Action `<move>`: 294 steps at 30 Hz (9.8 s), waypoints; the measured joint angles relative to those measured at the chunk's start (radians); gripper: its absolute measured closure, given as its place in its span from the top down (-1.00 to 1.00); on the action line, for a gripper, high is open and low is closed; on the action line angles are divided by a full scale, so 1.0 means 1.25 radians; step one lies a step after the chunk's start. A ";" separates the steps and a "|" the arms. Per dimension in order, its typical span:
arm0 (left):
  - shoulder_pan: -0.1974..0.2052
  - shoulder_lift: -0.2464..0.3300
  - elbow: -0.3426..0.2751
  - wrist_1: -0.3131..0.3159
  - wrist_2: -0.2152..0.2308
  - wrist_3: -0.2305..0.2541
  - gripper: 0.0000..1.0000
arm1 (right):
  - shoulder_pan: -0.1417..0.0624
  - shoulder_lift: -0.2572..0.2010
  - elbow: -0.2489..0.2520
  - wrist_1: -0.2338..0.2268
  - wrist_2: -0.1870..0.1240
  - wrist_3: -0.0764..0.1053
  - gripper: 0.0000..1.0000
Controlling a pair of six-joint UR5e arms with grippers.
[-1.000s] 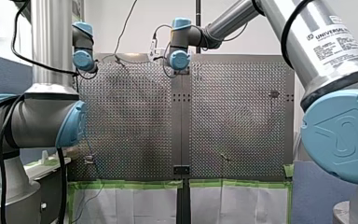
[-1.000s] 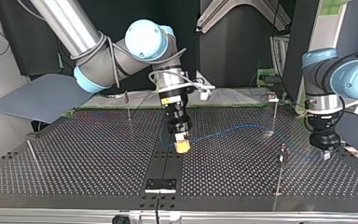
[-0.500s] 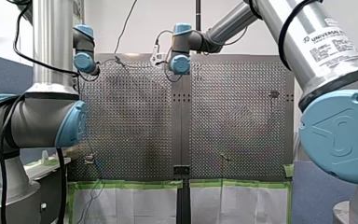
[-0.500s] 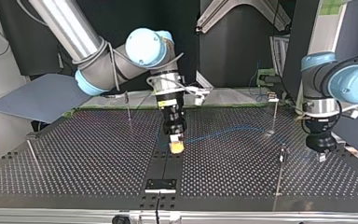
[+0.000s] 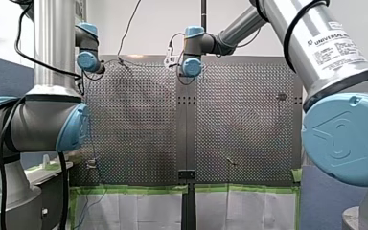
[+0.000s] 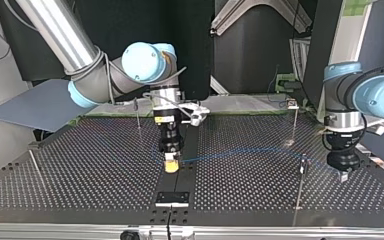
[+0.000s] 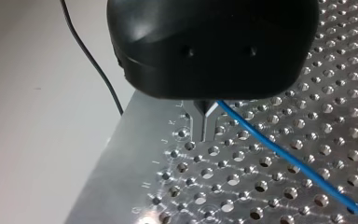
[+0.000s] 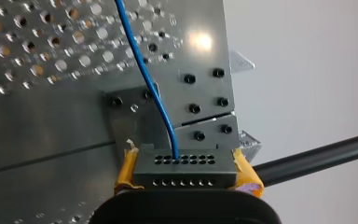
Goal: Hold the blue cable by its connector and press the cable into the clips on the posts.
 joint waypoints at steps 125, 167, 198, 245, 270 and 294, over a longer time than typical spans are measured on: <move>-0.083 0.182 -0.064 -0.281 0.070 -0.005 1.00 | -0.027 0.020 -0.018 0.015 -0.005 0.000 -1.00; -0.088 0.183 -0.062 -0.201 0.049 0.083 1.00 | -0.019 0.020 -0.018 0.017 -0.005 0.000 -1.00; -0.115 0.200 -0.062 -0.194 0.088 0.076 1.00 | -0.015 0.020 -0.018 0.017 -0.006 0.000 -1.00; -0.221 0.060 0.041 -0.197 -0.027 0.221 1.00 | -0.022 0.032 -0.018 0.014 -0.007 0.000 -1.00; -0.267 0.001 0.084 -0.141 -0.096 0.236 0.83 | -0.021 0.048 -0.018 0.014 -0.008 0.000 -1.00; -0.288 0.001 0.060 -0.089 -0.143 0.294 -1.00 | -0.022 0.053 -0.017 0.018 -0.008 0.001 -1.00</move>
